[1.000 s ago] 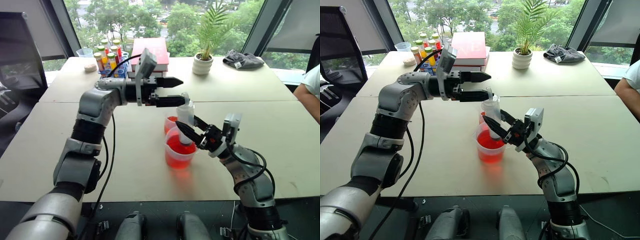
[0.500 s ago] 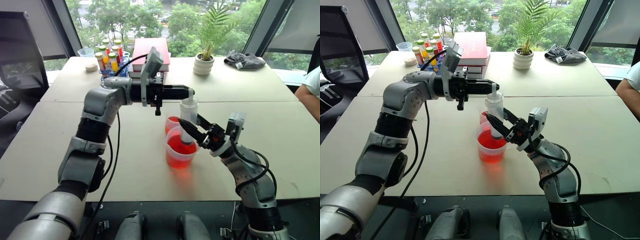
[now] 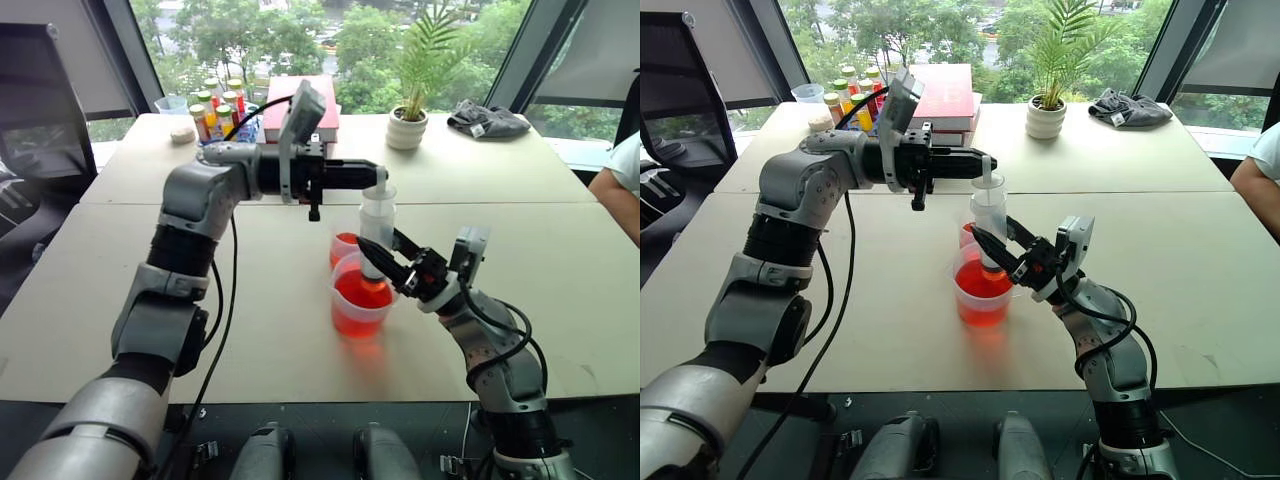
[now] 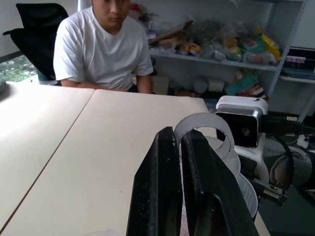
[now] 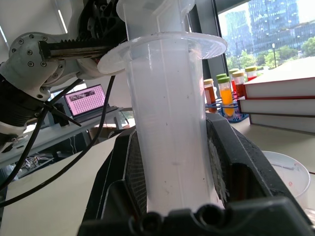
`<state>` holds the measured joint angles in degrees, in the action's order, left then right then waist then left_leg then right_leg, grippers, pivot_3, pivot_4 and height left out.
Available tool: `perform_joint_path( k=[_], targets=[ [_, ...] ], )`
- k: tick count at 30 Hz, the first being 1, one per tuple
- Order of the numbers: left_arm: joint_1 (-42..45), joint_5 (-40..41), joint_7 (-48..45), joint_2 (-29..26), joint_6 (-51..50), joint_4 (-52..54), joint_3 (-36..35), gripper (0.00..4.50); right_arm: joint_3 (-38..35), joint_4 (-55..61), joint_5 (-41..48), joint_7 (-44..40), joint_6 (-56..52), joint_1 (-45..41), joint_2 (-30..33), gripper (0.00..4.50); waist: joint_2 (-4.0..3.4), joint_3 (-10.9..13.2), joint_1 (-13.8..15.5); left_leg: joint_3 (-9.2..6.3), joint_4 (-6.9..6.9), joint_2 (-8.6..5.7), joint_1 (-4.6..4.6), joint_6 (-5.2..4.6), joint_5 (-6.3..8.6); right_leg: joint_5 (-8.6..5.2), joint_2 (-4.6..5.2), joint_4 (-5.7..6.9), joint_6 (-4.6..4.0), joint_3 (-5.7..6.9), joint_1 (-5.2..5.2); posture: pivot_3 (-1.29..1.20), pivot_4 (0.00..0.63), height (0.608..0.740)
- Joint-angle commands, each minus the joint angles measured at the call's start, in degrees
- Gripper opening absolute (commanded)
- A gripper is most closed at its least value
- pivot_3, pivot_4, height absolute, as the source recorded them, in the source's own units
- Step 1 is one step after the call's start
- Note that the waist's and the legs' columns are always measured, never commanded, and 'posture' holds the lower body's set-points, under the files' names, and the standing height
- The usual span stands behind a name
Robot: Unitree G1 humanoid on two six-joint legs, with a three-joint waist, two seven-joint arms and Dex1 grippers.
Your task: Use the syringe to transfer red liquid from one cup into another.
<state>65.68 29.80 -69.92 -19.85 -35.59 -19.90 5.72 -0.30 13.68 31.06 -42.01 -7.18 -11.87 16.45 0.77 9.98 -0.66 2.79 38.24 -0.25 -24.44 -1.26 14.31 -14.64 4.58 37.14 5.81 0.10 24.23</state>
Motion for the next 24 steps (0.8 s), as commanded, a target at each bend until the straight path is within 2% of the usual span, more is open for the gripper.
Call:
perform_joint_path(
  k=[1,14,24],
  targets=[
    [5.02,1.48,1.94,-2.39,3.10,0.30,-6.69,0.06,3.18,-0.86,-0.63,-3.49,-0.91,2.19,0.66,1.33,0.00,0.00,0.00,0.00,0.00,0.00,0.00,0.00,0.00,0.00,0.00,0.01,0.00,0.00,0.00,0.00,0.150,0.740],
    [5.09,1.43,2.29,-2.27,4.04,-0.32,-6.15,0.06,3.03,0.58,0.06,-2.84,-1.41,0.93,0.73,1.33,0.00,0.00,0.00,0.00,0.00,0.00,0.01,0.00,0.00,0.00,0.00,0.01,0.00,0.00,0.00,0.00,0.150,0.740],
    [1.79,1.34,0.99,-2.96,2.38,2.28,-4.08,0.06,0.74,3.62,1.94,-0.96,-3.55,-3.44,1.17,1.33,0.00,0.00,-0.03,0.00,0.00,0.00,0.00,0.00,0.00,0.00,0.00,0.02,0.00,0.00,0.01,0.00,0.150,0.740]
  ],
)
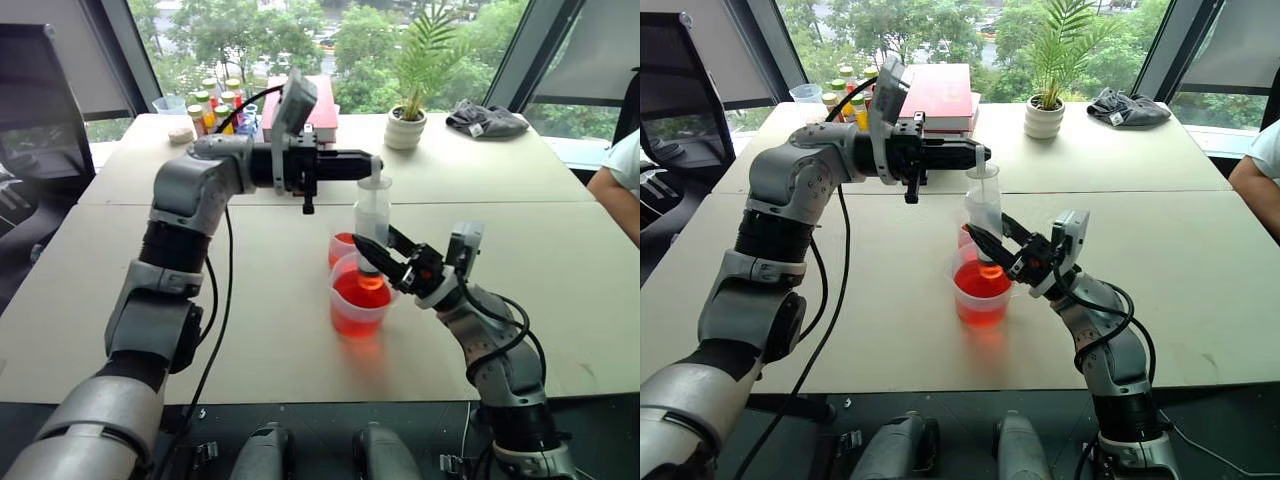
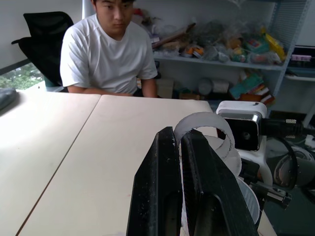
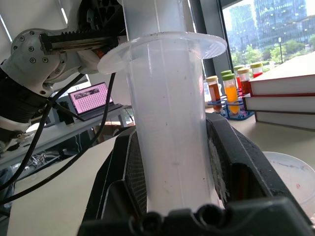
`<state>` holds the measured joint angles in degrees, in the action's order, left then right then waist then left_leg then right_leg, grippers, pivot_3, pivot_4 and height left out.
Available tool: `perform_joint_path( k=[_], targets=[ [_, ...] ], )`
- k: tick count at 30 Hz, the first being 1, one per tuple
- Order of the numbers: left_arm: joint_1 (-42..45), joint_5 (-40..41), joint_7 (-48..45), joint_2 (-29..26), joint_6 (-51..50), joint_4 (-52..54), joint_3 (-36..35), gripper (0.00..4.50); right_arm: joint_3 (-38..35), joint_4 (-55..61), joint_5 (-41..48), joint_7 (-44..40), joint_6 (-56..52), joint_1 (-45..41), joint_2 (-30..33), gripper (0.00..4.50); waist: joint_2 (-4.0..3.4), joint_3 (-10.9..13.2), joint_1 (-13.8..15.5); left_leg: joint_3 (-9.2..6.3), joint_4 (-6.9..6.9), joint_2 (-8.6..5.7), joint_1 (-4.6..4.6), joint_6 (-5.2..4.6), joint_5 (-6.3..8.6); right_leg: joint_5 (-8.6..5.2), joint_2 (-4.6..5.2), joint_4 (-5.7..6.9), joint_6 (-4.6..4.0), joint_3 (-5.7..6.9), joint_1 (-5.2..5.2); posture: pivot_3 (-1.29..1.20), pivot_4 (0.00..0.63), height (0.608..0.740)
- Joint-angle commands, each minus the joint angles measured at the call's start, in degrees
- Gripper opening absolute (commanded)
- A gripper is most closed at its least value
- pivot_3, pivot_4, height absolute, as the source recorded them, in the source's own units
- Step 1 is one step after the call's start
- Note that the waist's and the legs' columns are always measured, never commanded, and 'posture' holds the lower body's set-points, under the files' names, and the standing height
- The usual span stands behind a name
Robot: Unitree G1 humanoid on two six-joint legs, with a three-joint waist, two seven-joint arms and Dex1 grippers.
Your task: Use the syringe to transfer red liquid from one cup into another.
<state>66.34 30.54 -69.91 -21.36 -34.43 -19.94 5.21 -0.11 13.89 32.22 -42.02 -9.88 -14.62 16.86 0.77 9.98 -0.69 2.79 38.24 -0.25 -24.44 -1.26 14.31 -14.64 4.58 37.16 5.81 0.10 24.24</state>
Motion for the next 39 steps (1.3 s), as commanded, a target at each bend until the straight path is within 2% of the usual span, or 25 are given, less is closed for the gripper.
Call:
perform_joint_path(
  k=[1,3,9,18,22,25,28,33,39],
  targets=[
    [0.72,0.57,0.85,-1.57,1.06,2.53,-3.39,0.65,0.22,3.73,1.05,-0.71,-1.13,-1.12,0.84,1.33,0.00,0.00,0.00,0.00,0.00,0.00,0.00,0.00,0.00,0.00,0.00,0.00,0.00,0.00,0.00,0.00,0.150,0.740],
    [0.11,0.60,0.90,-1.79,0.91,2.85,-3.35,1.33,-0.50,4.45,1.68,-0.13,-1.88,-1.87,0.95,1.33,0.00,0.00,0.00,0.00,0.00,0.00,0.00,0.00,0.00,0.00,0.00,0.00,0.00,0.00,0.00,0.00,0.150,0.740],
    [-2.34,0.08,1.24,-3.97,0.41,4.89,-4.08,4.41,-2.43,6.13,3.56,1.64,-4.18,-3.48,0.86,1.33,0.00,0.00,0.03,0.00,0.00,0.00,0.00,0.00,0.00,0.00,0.01,0.00,0.00,0.00,0.00,0.00,0.150,0.740],
    [-8.50,-0.44,3.16,-10.51,-1.16,7.58,-6.29,4.47,-5.31,7.77,7.88,4.38,-9.31,-8.92,2.26,1.33,0.00,0.00,-0.07,0.00,0.00,0.02,0.01,0.00,0.00,0.00,0.02,0.05,0.00,0.00,0.03,0.00,0.150,0.740],
    [-9.72,-0.07,4.40,-11.49,-1.63,9.15,-6.79,4.47,-7.57,2.30,10.32,5.68,-12.78,-17.46,3.09,1.33,0.00,0.00,0.07,0.00,0.01,0.00,-0.01,0.00,0.00,0.00,0.07,0.05,0.00,0.00,0.03,0.00,0.150,0.740],
    [-10.20,0.31,5.29,-11.35,-1.89,10.51,-7.10,4.47,-7.57,-7.49,6.69,3.78,-8.06,-24.39,1.90,1.33,0.00,0.00,-0.02,0.03,0.04,-0.01,0.01,0.00,0.00,0.01,0.09,0.05,-0.01,0.00,0.01,0.00,0.150,0.740],
    [-10.34,0.78,6.25,-10.82,-2.32,11.69,-7.33,4.47,-6.78,-16.96,2.74,1.39,-1.27,-27.75,-0.26,1.33,0.00,0.00,0.01,0.00,-0.01,0.00,0.02,0.00,0.00,0.01,0.06,0.05,-0.01,0.02,0.01,0.00,0.150,0.740],
    [-9.29,0.97,7.20,-9.34,-2.02,11.86,-6.94,4.47,-5.40,-27.97,-2.40,-2.41,8.22,-28.40,-4.14,1.33,-0.01,0.00,-0.15,0.06,-0.06,0.00,-0.01,0.01,0.00,0.01,0.06,0.00,0.00,0.00,0.05,0.00,0.150,0.740],
    [-4.84,0.88,7.61,-5.78,-0.62,9.08,-6.80,4.47,-4.92,-33.17,-5.46,-4.02,13.65,-27.36,-6.35,1.33,-0.01,0.00,-0.02,0.06,-0.04,-0.01,-0.01,0.03,-0.01,0.01,0.07,0.02,0.00,0.00,0.05,0.00,0.150,0.740]
  ],
)
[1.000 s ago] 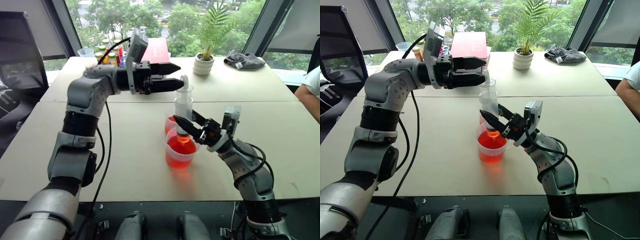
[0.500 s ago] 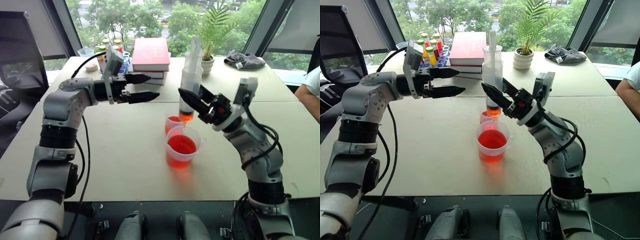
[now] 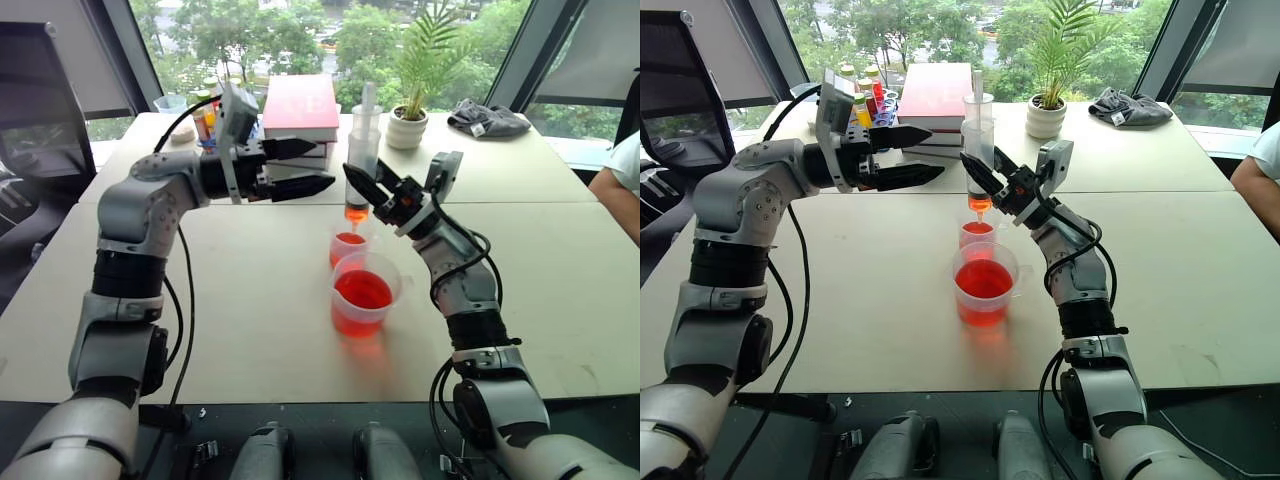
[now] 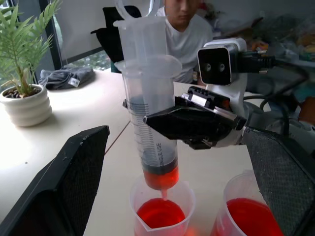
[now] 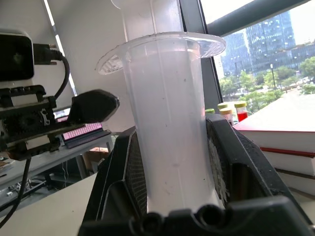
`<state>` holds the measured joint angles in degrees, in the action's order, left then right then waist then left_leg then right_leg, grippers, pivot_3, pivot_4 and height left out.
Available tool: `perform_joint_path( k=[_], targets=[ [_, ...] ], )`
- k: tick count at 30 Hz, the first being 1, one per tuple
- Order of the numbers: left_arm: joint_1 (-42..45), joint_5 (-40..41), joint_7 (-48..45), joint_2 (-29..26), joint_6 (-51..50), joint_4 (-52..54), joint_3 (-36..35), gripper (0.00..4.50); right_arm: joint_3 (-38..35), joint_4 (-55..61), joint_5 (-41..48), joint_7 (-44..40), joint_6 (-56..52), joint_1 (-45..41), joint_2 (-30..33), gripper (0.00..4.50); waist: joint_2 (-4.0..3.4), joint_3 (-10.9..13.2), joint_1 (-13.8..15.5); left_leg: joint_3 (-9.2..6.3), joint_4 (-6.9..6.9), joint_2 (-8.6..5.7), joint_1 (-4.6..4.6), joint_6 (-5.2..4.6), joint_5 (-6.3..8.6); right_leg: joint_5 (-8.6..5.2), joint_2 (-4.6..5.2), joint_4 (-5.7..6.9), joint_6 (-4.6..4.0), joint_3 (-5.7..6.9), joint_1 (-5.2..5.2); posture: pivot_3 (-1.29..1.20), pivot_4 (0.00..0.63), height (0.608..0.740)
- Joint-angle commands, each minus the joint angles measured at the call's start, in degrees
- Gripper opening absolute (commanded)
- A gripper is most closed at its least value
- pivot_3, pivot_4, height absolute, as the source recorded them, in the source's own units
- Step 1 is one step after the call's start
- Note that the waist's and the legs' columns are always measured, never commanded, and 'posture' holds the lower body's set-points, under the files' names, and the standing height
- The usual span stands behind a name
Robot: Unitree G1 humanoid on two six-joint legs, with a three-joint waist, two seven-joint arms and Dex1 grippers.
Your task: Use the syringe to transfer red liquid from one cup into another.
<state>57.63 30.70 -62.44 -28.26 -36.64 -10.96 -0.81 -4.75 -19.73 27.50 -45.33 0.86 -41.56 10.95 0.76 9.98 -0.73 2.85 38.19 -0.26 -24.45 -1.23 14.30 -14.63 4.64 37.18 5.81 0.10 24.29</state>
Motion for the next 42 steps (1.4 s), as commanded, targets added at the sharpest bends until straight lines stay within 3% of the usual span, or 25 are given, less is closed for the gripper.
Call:
perform_joint_path(
  k=[1,17,20,27,42],
  targets=[
    [4.66,0.95,0.28,1.88,1.57,-0.40,-0.91,4.47,-0.24,0.33,-1.02,-0.79,3.20,-0.32,-0.58,1.33,0.00,0.00,0.03,0.00,0.00,0.00,0.00,0.00,0.00,0.00,0.00,0.00,0.00,0.00,0.00,0.00,0.150,0.740],
    [10.69,-1.07,0.86,10.94,6.02,-10.21,0.30,4.47,0.55,1.85,-3.15,-1.89,3.24,1.06,-0.88,1.33,0.00,0.00,-0.07,0.00,0.00,0.00,0.01,0.02,-0.01,0.00,0.00,0.03,0.00,0.00,0.01,0.00,0.150,0.740],
    [11.15,-1.48,0.96,12.48,7.09,-12.50,0.28,3.58,0.74,2.12,-3.51,-1.86,3.15,1.35,-0.91,1.33,0.00,0.00,-0.07,0.00,0.00,0.00,0.01,0.02,-0.01,0.00,0.00,0.03,0.00,0.00,0.01,0.00,0.150,0.740],
    [10.98,-2.88,0.49,13.22,8.63,-14.46,0.46,0.03,0.62,3.55,-3.71,-1.89,2.57,1.68,-0.47,1.33,0.00,0.00,-0.24,0.00,-0.02,0.01,0.02,0.02,-0.01,0.00,-0.02,0.04,0.00,0.00,0.03,0.00,0.150,0.740],
    [7.69,-6.01,-1.43,12.75,9.90,-13.83,3.21,0.03,-2.05,15.19,-0.34,3.13,-4.65,0.95,0.61,1.33,0.00,0.00,-0.07,-0.01,-0.02,0.01,0.01,0.02,-0.01,0.00,0.00,0.03,0.00,0.00,0.03,0.00,0.150,0.740]
  ],
)
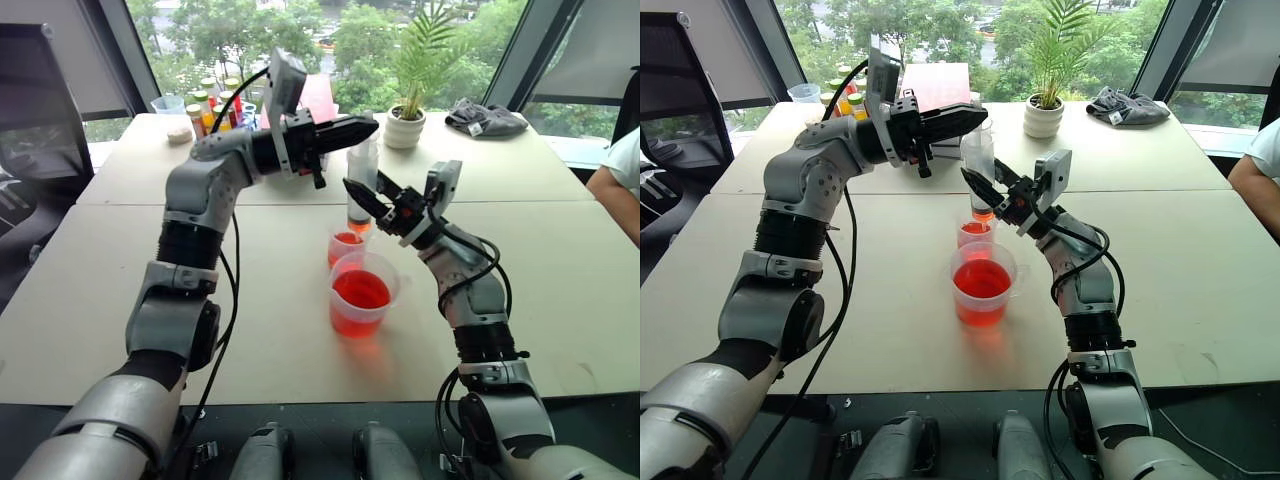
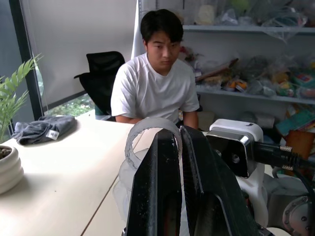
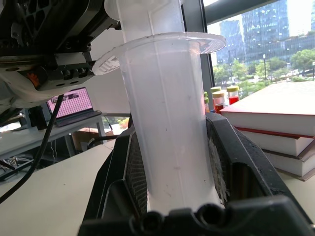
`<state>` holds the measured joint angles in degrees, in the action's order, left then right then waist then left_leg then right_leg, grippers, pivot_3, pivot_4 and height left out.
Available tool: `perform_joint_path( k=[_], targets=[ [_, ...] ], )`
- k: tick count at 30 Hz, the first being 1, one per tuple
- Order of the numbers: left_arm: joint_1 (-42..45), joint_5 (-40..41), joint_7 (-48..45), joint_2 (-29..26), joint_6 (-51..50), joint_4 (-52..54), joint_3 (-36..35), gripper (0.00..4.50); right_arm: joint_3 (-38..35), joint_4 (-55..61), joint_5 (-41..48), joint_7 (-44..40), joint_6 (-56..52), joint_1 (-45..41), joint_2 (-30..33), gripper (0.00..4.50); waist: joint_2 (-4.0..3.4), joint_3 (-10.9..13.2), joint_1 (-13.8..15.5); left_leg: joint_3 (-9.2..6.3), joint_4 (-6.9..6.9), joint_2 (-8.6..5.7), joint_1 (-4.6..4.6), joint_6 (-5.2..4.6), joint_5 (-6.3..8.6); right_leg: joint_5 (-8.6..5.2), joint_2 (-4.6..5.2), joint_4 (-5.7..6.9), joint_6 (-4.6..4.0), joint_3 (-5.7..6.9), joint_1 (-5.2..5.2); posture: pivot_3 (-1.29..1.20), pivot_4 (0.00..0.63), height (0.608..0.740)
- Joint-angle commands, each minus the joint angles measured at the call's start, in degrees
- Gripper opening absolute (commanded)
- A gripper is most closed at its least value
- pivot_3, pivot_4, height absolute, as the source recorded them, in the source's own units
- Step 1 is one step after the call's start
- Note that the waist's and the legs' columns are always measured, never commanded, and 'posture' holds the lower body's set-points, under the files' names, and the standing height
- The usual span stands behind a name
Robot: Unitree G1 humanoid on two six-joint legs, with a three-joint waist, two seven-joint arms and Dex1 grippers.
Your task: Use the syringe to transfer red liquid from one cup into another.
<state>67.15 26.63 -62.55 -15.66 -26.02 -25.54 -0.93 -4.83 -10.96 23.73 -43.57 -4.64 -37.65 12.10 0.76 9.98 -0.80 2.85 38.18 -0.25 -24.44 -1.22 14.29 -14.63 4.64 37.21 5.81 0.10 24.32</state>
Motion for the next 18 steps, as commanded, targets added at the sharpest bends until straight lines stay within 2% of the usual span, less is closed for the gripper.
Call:
perform_joint_path(
  k=[1,18],
  targets=[
    [-2.08,-2.12,-1.49,0.15,-0.63,0.94,3.61,0.03,-2.01,6.68,3.46,1.55,0.73,-3.05,-0.55,1.33,0.00,0.00,0.00,0.00,0.00,0.00,0.00,0.00,0.00,0.00,0.00,0.00,0.00,0.00,0.00,0.00,0.150,0.740],
    [-4.95,-3.63,-2.65,-0.12,-1.72,2.38,5.24,0.03,-3.05,8.26,4.13,2.74,-1.15,-4.35,-0.80,1.33,0.00,0.00,0.00,0.00,0.00,0.00,0.00,0.00,0.00,0.00,0.00,0.00,0.00,0.00,0.00,0.00,0.150,0.740]
  ],
)
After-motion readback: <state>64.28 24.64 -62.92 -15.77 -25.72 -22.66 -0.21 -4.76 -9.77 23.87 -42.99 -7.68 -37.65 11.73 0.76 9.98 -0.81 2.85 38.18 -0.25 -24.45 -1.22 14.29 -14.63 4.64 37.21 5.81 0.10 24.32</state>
